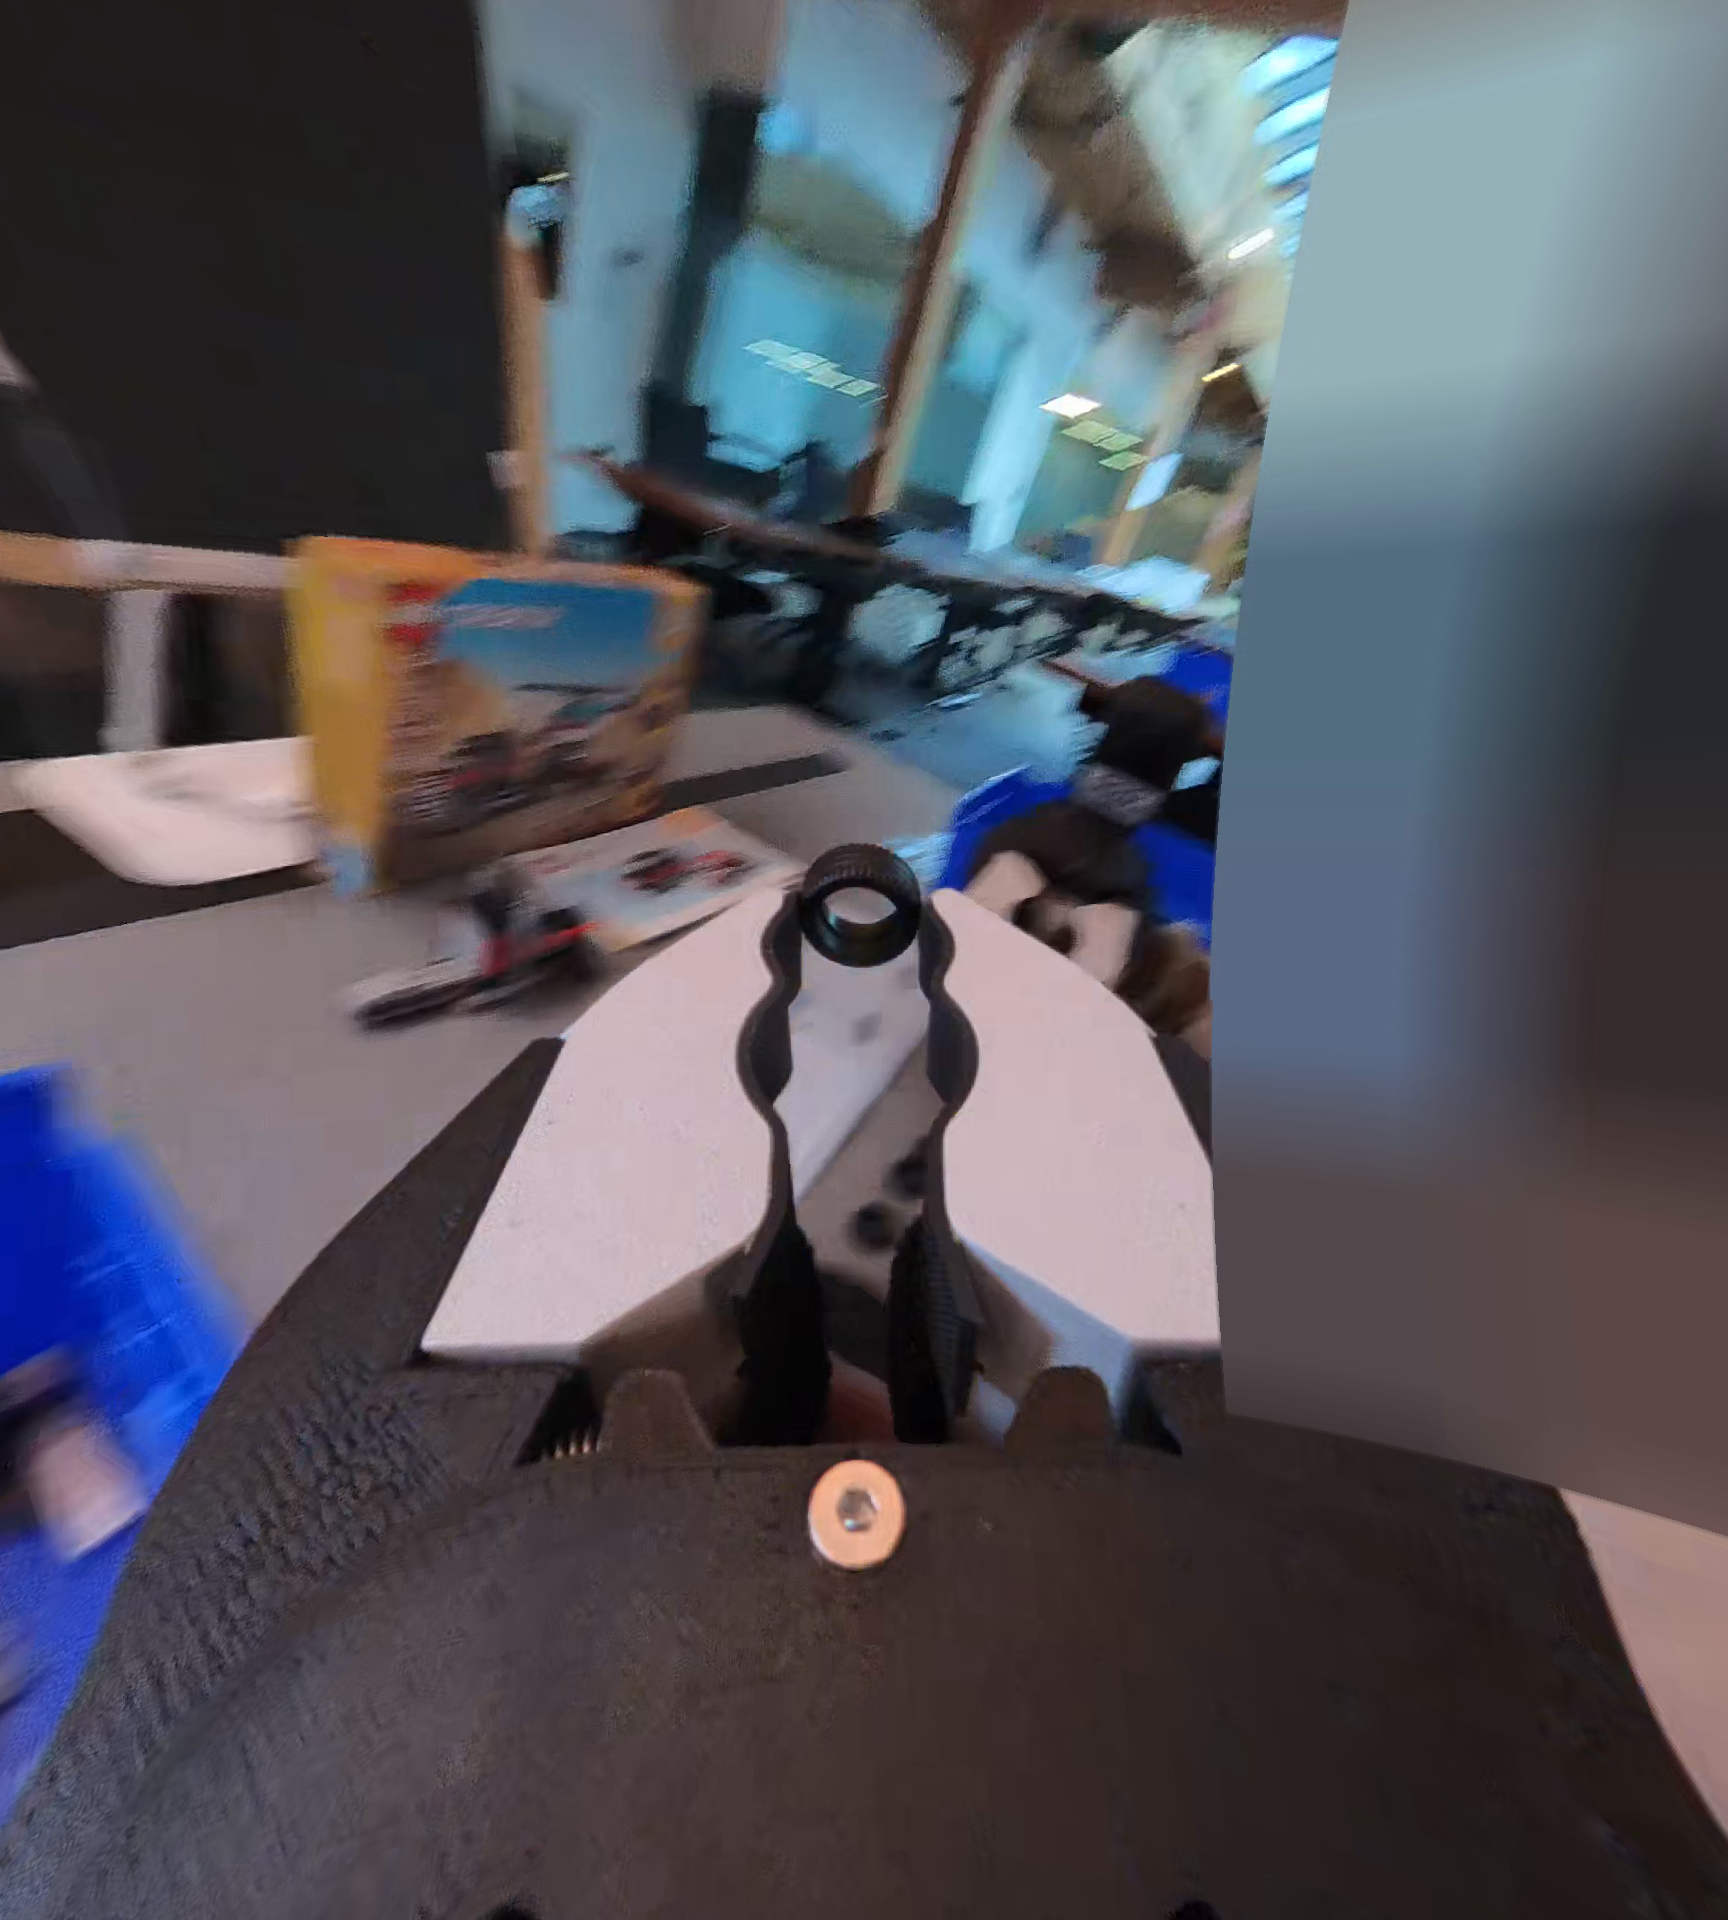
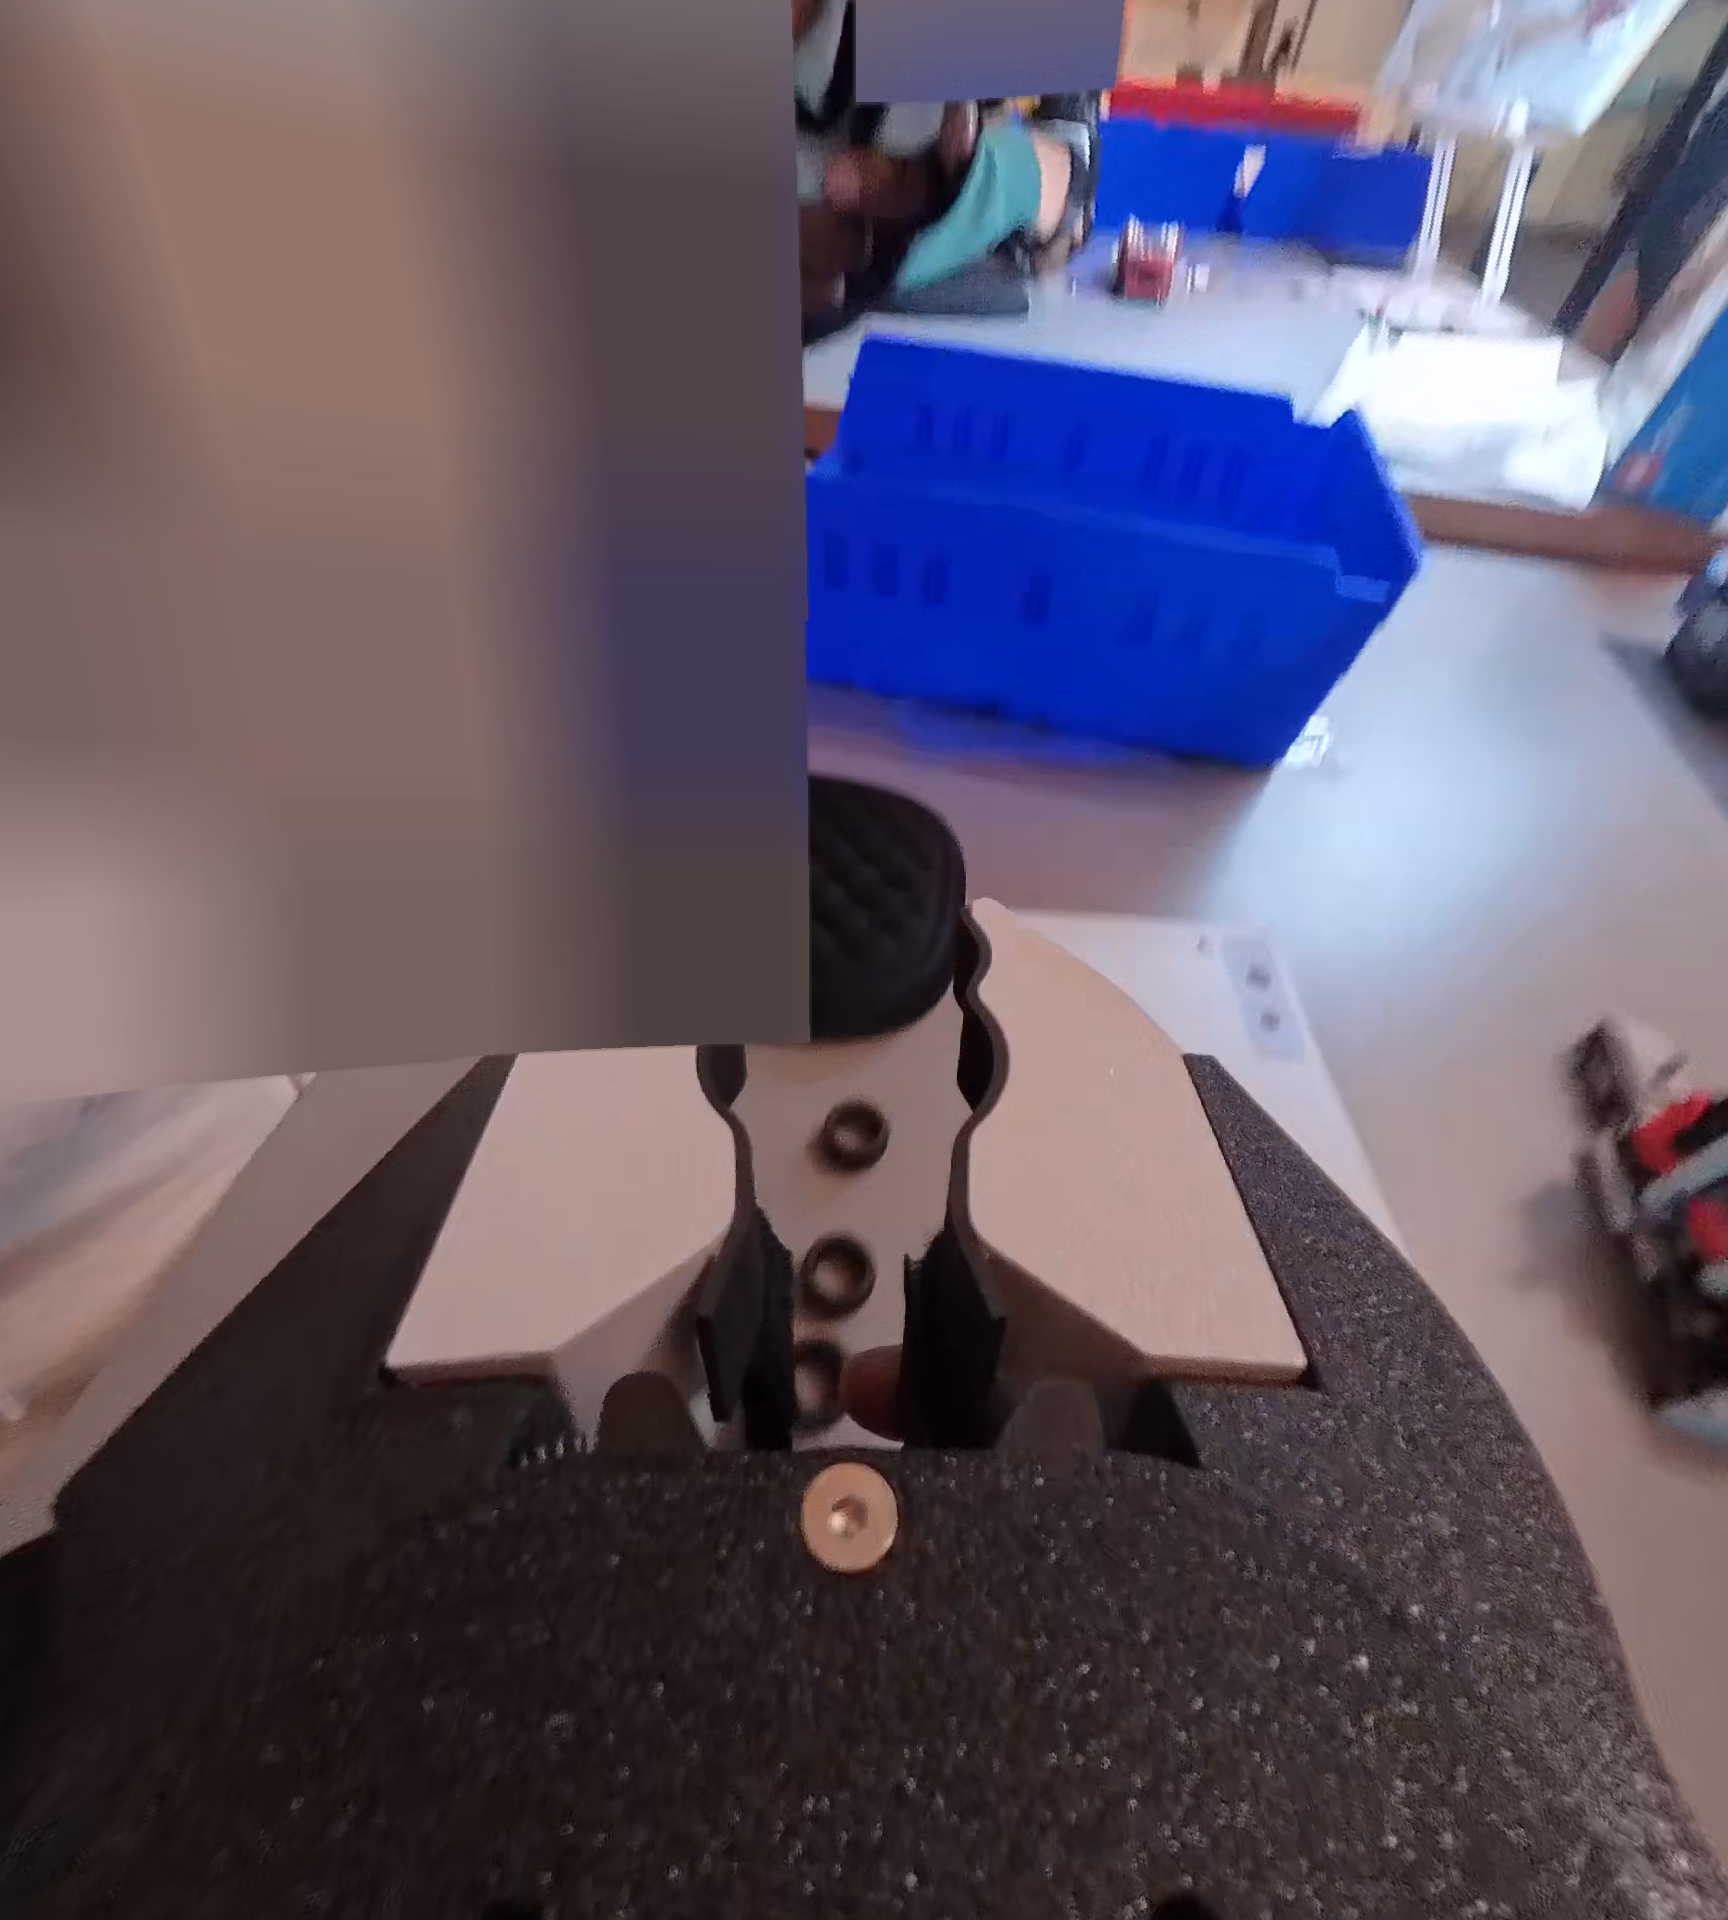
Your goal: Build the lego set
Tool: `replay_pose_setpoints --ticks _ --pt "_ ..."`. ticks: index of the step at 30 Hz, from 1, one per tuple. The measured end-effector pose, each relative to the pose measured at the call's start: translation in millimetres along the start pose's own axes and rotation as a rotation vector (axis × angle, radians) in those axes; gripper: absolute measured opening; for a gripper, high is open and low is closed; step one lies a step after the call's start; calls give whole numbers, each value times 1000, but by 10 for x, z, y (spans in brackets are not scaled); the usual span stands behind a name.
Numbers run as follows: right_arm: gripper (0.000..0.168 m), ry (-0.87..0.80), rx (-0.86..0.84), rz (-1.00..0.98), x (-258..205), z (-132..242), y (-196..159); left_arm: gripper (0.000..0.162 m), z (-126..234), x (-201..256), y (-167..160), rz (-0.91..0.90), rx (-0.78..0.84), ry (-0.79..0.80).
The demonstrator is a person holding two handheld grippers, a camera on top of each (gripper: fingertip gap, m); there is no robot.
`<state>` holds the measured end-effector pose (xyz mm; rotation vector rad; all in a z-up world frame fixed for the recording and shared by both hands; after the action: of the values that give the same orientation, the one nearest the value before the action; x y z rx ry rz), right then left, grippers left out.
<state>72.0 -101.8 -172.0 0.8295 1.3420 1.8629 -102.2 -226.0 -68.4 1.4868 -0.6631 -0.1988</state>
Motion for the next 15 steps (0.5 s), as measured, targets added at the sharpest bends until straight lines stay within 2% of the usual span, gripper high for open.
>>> replay_pose_setpoints --ticks 3,7,10,15 --pt "37 -36 146 122 23 -53 425 22 -424 312 -51 136 77 -223" --pt "34 -53 343 271 -36 -31 906 22 -770 489 -198 360 136 -423" --pt "33 -57 390 357 -52 -30 1066 22 -925 568 -298 497 141 -519" --pt "33 -10 376 440 -109 -121 1093 22 -1085 694 -430 574 86 -598"
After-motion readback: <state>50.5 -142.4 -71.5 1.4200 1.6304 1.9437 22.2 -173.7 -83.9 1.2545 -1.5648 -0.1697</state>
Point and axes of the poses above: each gripper's, where its closed fingertips meet, z back along the fingers, y out of its top, x = y × z across the jaws, the point moved 2 cm from there along z, back along the fingers, and after that the axes turned 8 degrees about -y, right-handed, at the moved point
